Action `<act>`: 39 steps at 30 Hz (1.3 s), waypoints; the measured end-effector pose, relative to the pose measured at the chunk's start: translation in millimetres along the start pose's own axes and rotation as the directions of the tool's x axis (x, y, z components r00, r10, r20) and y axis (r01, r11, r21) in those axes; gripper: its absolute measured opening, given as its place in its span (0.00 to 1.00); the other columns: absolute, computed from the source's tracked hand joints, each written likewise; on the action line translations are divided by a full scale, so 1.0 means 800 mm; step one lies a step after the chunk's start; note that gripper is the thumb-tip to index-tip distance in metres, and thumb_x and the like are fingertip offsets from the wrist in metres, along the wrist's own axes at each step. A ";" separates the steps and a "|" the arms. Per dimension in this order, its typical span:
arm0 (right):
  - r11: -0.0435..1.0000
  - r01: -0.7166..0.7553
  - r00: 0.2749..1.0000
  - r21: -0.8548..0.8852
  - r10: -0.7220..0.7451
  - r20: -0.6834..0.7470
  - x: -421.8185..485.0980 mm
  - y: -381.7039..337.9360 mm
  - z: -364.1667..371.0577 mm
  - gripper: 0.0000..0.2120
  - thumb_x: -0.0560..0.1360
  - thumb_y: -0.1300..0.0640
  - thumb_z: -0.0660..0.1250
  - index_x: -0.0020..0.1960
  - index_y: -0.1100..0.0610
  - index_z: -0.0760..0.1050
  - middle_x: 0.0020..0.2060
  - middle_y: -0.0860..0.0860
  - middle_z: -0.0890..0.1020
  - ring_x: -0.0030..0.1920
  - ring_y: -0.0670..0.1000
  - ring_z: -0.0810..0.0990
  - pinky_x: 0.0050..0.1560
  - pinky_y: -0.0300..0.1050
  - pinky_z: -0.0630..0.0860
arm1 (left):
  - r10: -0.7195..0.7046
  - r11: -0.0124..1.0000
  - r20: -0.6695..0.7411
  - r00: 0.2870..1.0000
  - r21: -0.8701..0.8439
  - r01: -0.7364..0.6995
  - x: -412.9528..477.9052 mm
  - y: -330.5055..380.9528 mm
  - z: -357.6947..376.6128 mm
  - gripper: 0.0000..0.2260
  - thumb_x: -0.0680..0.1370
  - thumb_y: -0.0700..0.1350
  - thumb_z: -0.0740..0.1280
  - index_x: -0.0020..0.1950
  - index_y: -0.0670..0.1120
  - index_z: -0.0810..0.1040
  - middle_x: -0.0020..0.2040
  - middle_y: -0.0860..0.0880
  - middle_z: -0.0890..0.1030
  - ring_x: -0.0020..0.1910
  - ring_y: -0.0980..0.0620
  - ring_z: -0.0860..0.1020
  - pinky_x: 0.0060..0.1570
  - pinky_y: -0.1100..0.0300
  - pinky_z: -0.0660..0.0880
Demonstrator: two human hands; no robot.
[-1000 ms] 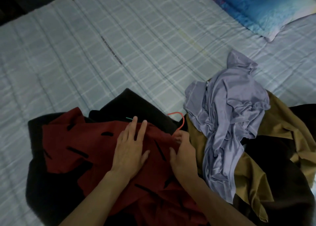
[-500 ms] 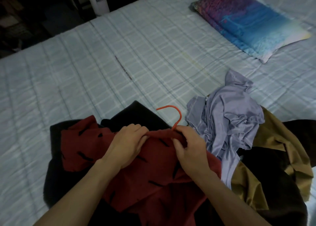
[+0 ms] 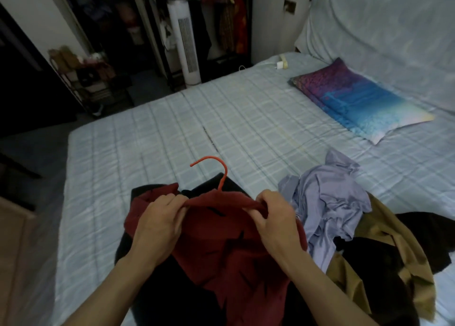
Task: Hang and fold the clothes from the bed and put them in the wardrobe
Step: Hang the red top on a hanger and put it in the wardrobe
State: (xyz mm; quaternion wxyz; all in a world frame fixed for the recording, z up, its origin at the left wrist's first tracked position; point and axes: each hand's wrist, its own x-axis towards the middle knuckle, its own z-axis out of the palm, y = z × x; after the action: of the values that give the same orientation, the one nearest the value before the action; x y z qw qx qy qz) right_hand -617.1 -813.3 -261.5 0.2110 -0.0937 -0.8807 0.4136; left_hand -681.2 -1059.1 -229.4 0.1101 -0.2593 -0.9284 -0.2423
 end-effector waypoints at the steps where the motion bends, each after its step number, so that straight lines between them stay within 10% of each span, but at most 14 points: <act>1: 0.999 0.044 0.999 0.021 -0.044 0.003 -0.008 -0.010 -0.008 0.11 0.73 0.55 0.75 0.41 0.51 0.71 0.36 0.44 0.73 0.37 0.43 0.72 0.39 0.38 0.67 | -0.005 1.000 -0.013 1.000 -0.008 0.005 -0.011 0.008 -0.012 0.14 0.79 0.51 0.57 0.51 0.47 0.80 0.42 0.51 0.79 0.41 0.49 0.76 0.41 0.46 0.76; 39: 0.839 0.484 0.861 0.249 -0.508 0.035 -0.148 -0.179 -0.143 0.10 0.70 0.60 0.77 0.39 0.55 0.76 0.34 0.45 0.76 0.37 0.42 0.75 0.40 0.30 0.66 | -0.121 0.987 -0.245 0.962 0.077 0.143 -0.257 0.165 -0.206 0.14 0.80 0.52 0.56 0.51 0.48 0.79 0.42 0.52 0.78 0.42 0.50 0.76 0.44 0.50 0.75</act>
State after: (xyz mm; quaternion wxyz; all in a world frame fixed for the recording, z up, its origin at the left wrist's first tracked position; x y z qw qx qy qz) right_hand -458.6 -866.6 -121.5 0.2760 0.1837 -0.8300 0.4485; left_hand -424.3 -1131.8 -104.0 0.2170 -0.1601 -0.9340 -0.2344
